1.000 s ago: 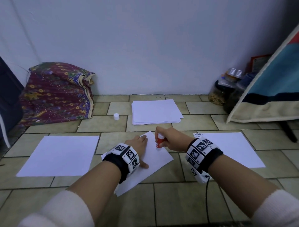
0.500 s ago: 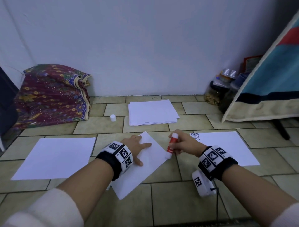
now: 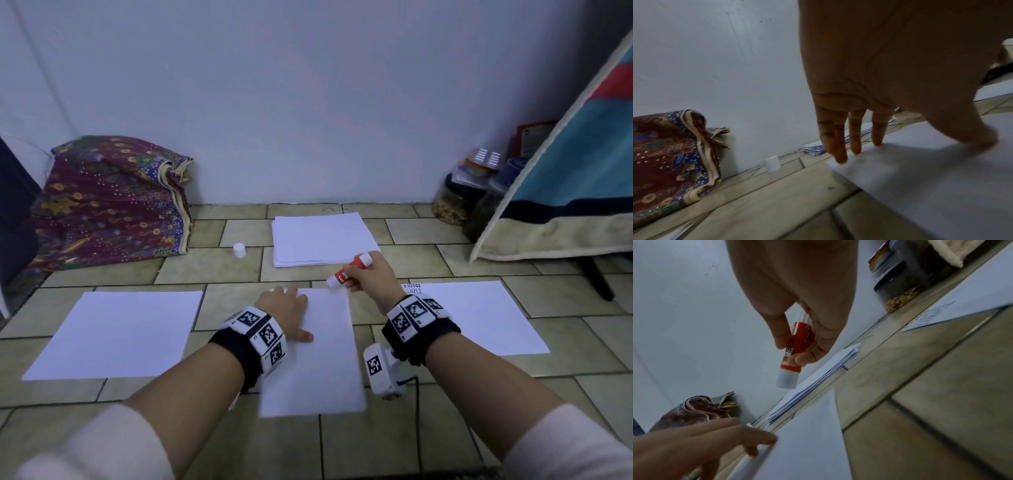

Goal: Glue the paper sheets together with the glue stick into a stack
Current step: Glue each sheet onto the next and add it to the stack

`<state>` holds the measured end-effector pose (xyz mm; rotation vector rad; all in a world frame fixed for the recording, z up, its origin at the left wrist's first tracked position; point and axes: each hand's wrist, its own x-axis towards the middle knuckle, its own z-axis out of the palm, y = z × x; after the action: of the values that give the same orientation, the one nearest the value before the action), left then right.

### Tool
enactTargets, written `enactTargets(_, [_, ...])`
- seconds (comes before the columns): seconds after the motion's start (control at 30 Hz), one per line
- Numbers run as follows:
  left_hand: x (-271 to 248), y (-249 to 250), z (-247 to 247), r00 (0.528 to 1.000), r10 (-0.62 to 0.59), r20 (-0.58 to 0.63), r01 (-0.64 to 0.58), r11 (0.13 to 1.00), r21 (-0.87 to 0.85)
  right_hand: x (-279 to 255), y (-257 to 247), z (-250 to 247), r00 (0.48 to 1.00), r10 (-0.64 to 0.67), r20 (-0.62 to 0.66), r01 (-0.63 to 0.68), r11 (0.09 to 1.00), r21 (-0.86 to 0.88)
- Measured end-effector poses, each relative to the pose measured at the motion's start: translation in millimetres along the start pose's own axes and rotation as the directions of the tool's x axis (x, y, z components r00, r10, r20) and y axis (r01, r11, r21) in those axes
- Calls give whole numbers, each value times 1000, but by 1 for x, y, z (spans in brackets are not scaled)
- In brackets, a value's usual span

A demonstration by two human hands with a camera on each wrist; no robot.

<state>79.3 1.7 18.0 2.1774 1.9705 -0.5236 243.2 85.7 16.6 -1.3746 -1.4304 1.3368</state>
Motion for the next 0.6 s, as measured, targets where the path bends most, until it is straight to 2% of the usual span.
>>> enactTargets(0.1, [-3, -4, 2, 994, -89, -67, 88, 996, -25, 4, -2, 10, 1000, -20, -12, 19, 999, -41])
enactTargets(0.23, [-1, -5, 13, 990, -11, -138, -20, 976, -217, 7, -2, 23, 999, -48, 17, 50, 990, -131])
enactTargets(0.3, [1, -6, 17, 992, 33, -118, -62, 966, -251, 10, -3, 30, 997, -72, 31, 76, 981, -178])
enactTargets(0.47, [6, -2, 19, 1000, 27, -6, -28, 982, -189, 15, -9, 45, 980, -158, 124, 196, 887, -419])
enactTargets(0.6, [10, -1, 29, 999, -32, -27, 24, 969, -246, 17, -13, 56, 948, -203, 247, 296, 846, -443])
